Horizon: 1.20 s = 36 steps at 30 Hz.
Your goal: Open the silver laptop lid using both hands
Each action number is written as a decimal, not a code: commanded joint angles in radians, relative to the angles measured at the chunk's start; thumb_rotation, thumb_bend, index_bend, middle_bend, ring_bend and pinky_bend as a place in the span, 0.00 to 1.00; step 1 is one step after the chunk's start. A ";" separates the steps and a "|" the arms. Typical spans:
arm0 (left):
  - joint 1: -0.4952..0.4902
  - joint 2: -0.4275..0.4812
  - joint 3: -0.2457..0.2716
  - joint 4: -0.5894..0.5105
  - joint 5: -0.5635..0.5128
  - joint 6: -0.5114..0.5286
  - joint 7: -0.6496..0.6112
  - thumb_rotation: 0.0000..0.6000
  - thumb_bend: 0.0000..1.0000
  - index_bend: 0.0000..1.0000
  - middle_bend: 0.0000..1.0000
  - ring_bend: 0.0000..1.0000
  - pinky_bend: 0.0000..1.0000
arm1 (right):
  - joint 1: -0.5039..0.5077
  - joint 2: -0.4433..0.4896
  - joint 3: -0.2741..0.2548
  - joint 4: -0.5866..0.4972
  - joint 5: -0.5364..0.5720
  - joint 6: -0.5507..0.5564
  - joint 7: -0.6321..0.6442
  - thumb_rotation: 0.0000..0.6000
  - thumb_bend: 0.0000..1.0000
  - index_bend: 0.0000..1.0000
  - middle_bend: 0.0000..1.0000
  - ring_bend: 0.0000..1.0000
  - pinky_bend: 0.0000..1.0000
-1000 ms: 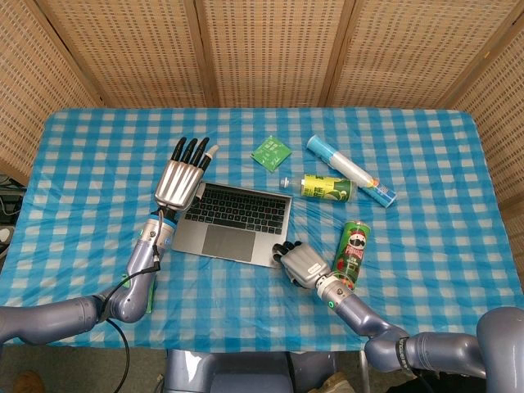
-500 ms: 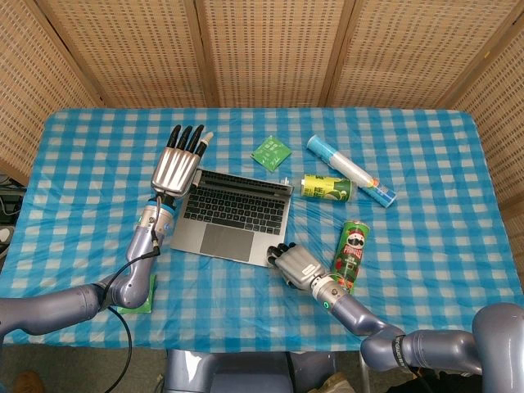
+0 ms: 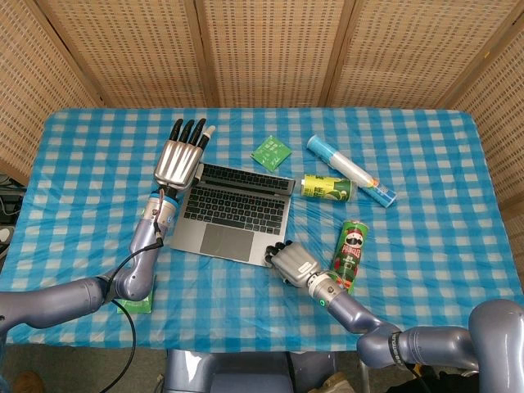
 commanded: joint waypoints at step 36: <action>-0.078 -0.049 0.020 0.211 -0.113 -0.086 -0.048 1.00 0.49 0.00 0.00 0.00 0.00 | 0.046 0.004 -0.019 -0.003 0.075 0.004 -0.029 1.00 0.86 0.40 0.41 0.25 0.34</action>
